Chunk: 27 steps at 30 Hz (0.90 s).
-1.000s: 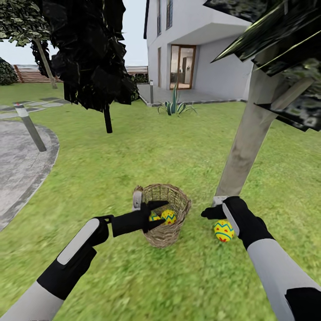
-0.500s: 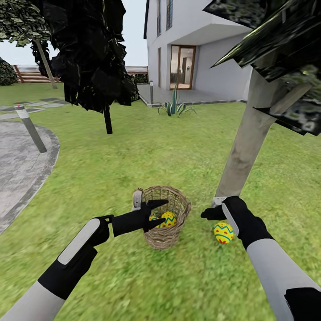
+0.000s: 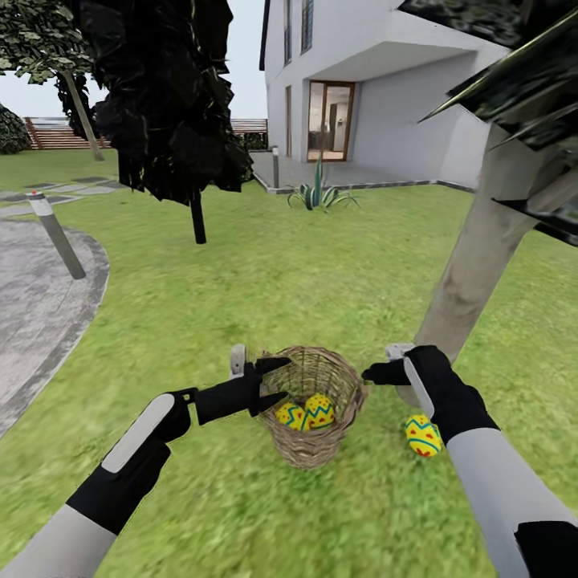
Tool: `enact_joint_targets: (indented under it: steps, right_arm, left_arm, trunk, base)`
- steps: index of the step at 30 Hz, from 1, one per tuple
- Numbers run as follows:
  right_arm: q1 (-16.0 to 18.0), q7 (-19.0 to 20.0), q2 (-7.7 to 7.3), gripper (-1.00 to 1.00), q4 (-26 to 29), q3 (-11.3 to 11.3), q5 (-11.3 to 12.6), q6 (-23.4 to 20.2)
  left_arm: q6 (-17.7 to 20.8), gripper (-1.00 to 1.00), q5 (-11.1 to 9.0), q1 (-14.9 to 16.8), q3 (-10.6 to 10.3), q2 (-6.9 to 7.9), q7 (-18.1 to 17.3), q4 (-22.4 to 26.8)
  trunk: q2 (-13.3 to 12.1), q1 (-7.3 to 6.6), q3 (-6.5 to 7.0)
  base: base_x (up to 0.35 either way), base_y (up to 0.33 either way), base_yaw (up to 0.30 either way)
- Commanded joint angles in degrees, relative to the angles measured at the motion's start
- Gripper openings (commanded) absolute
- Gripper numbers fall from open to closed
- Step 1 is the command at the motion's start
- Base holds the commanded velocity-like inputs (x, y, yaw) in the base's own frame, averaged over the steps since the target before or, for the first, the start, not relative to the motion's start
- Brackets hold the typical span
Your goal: Take the three Easter eggs out of the wicker basket on the lawn in the garden, then place them on the lawn next to a single tree (choose any tree) so that all three eggs are next to the same tree and none are left in the basket.
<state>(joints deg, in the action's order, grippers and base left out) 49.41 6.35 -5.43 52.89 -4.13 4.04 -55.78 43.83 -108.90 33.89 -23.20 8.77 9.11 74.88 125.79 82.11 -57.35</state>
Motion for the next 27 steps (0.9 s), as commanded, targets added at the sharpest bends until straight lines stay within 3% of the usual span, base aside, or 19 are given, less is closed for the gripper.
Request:
enact_joint_targets:
  steps: [1,9,14,20,27]
  right_arm:
    - [0.0,-0.2,0.0,1.0,2.7,1.1,0.5,-0.3]
    - [-0.7,-0.3,0.27,1.0,5.9,2.3,0.4,-2.1]
    - [-0.7,-0.3,1.67,1.0,5.6,1.8,0.3,-2.1]
    - [-0.7,-0.4,2.59,1.0,0.9,-5.2,0.4,-2.1]
    - [-0.8,-0.4,2.7,1.0,-6.4,-6.8,0.4,-1.8]
  left_arm:
    - [0.1,1.0,-0.6,0.0,0.1,0.07,0.5,0.1]
    - [0.0,1.0,-0.6,0.0,0.3,0.1,0.5,0.0]
    - [0.0,1.0,-0.6,0.0,0.3,0.07,0.5,0.0]
    - [-0.1,1.0,-0.6,0.0,0.2,0.08,0.5,-0.1]
    - [-0.1,1.0,-0.7,0.0,0.2,-0.18,0.5,-0.1]
  trunk:
    - [0.0,0.02,-0.06]
    - [0.0,0.02,-0.06]
    - [0.0,0.02,-0.06]
    - [0.0,0.02,-0.06]
    - [0.0,0.02,-0.06]
  base:
    - [0.225,0.218,0.0]
    - [0.215,0.207,0.0]
    - [0.095,0.092,0.0]
    - [0.009,0.009,0.0]
    - [0.106,0.043,0.0]
